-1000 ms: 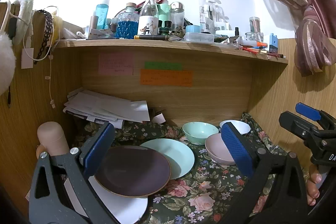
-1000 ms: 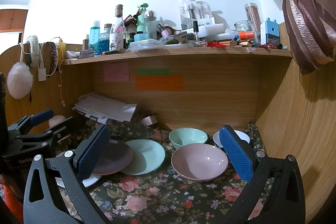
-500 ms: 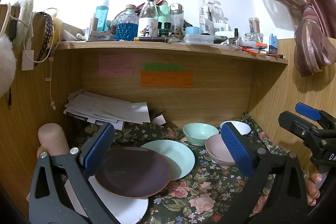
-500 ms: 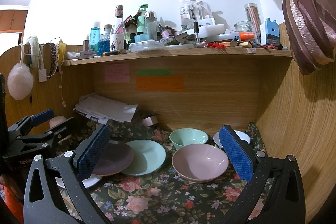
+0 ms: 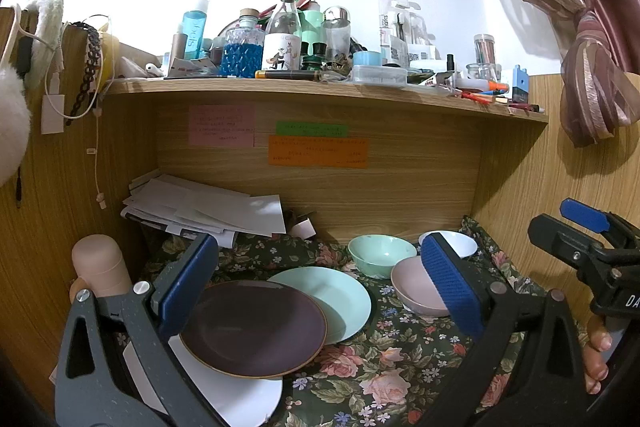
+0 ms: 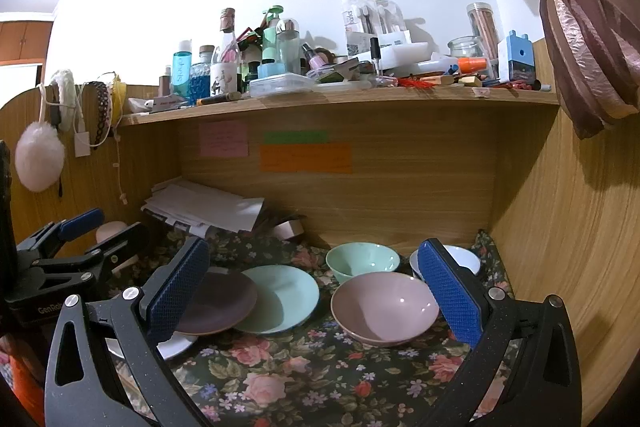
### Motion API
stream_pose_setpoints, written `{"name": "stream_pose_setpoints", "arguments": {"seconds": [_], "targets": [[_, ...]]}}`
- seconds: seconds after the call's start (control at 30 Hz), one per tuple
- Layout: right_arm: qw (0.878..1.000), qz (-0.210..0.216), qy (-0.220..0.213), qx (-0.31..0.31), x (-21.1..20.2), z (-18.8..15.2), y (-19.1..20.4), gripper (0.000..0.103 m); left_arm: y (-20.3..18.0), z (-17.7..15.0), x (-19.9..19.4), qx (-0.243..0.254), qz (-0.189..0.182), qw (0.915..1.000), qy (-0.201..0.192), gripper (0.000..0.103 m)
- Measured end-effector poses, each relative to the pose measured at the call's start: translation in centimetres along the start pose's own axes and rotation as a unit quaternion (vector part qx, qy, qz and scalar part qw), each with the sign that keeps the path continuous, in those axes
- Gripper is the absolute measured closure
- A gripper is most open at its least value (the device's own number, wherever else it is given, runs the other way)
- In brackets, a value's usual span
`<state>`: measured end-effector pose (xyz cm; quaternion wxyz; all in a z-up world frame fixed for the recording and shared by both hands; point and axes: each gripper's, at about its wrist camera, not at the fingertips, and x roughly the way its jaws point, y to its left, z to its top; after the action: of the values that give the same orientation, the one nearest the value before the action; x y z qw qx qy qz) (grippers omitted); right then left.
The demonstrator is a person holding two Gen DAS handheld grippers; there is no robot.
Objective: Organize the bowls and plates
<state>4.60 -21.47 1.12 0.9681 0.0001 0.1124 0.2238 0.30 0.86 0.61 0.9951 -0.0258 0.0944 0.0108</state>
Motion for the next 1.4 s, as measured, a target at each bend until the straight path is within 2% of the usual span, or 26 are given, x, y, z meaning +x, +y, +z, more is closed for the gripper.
{"name": "stream_pose_setpoints", "arguments": {"seconds": [0.97, 1.2, 1.4], "targets": [[1.0, 0.006, 0.01, 0.003, 0.9, -0.2, 0.4, 0.0, 0.2, -0.2, 0.3, -0.001, 0.001, 1.0, 0.006, 0.0], [0.999, 0.018, 0.038, 0.009, 2.9, -0.9, 0.4, 0.0, 0.3, -0.9, 2.2, 0.0, 0.001, 0.9996, 0.027, 0.0], [0.998, 0.014, 0.063, 0.005, 5.6, -2.1, 0.4, 0.0, 1.5, -2.0, 4.6, 0.005, 0.003, 0.9982, 0.059, 0.0]]}}
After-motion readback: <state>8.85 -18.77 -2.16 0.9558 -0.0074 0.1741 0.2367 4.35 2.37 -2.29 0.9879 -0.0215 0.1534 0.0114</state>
